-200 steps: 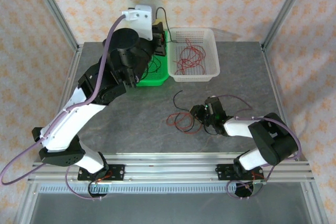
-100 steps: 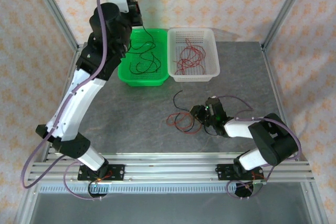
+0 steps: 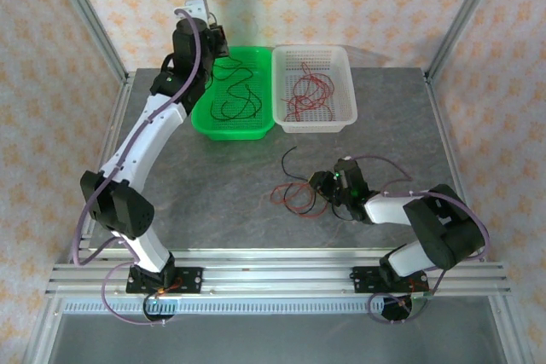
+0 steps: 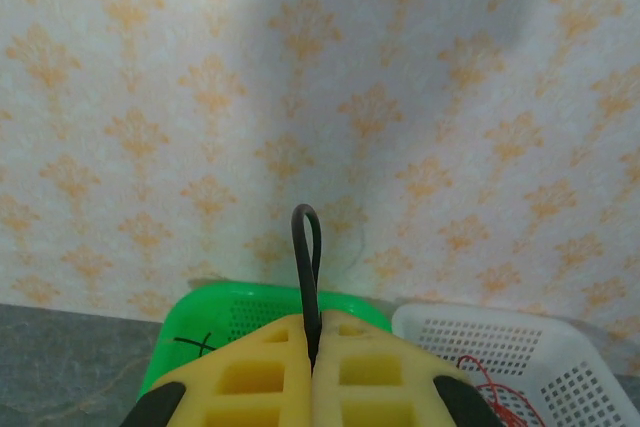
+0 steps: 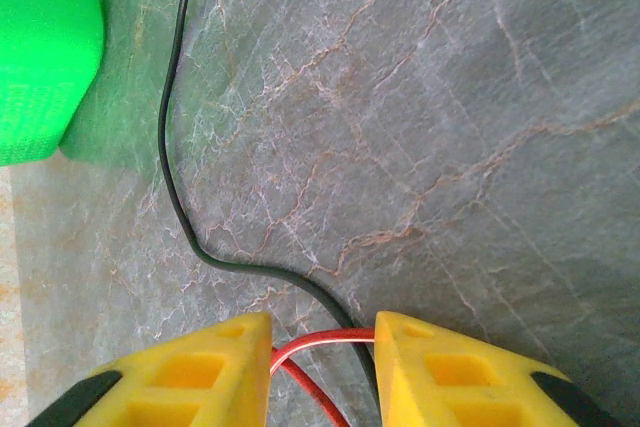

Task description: Untangle the cables

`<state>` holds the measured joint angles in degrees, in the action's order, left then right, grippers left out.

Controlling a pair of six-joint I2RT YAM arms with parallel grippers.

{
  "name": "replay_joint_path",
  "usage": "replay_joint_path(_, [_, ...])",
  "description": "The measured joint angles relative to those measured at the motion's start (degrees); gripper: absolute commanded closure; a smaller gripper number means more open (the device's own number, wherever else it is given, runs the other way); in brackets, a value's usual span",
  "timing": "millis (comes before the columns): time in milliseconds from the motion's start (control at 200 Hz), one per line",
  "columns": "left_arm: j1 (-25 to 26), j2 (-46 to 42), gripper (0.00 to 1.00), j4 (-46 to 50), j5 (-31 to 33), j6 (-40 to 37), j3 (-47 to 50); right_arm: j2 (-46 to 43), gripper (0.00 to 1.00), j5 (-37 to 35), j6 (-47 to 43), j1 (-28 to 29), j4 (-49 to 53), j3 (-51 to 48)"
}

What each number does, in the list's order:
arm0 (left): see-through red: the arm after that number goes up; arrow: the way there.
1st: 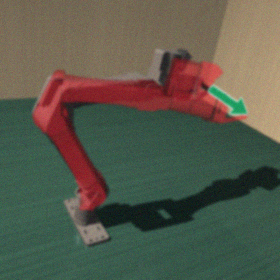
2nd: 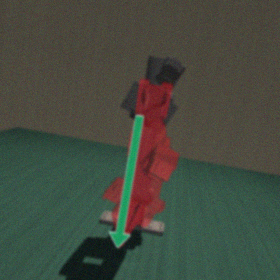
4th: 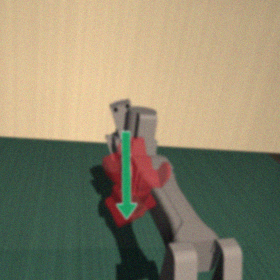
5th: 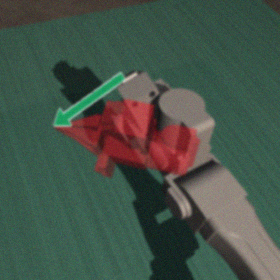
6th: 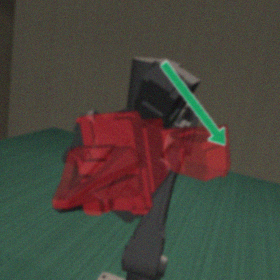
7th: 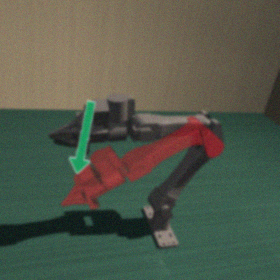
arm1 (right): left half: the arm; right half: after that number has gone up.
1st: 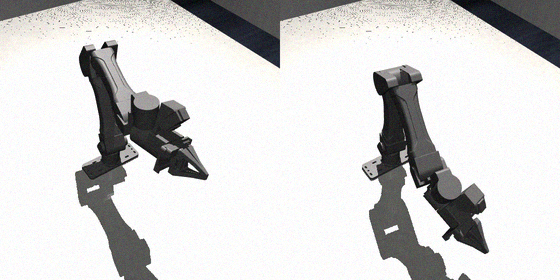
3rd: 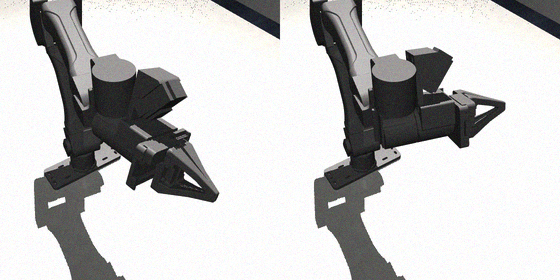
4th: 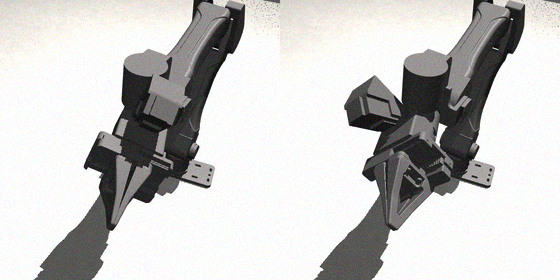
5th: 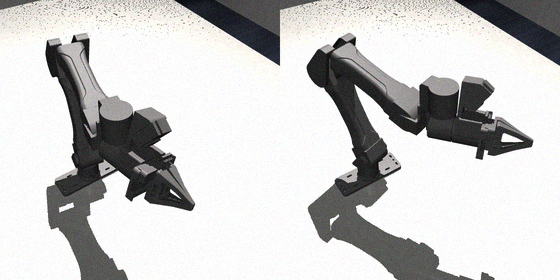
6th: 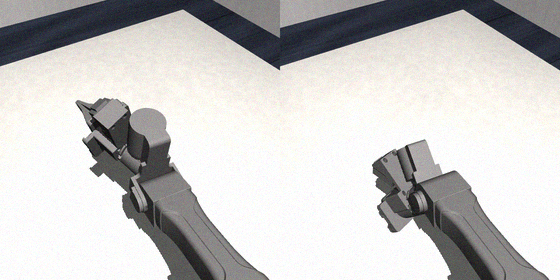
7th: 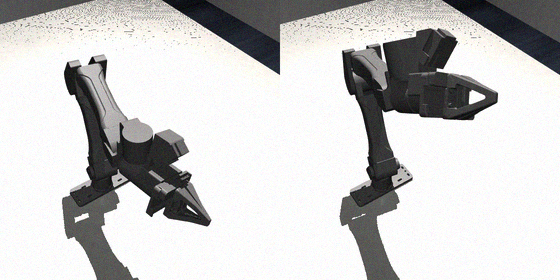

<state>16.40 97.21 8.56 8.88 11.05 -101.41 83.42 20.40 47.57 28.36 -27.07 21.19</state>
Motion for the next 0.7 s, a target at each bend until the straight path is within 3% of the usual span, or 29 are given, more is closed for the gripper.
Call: replay_joint_path(701, [-0.31, 9.22, 1.0, -8.55, -5.66, 5.64, 17.7, -2.73, 0.66, -0.46, -0.74, 0.0, 4.72, -0.09])
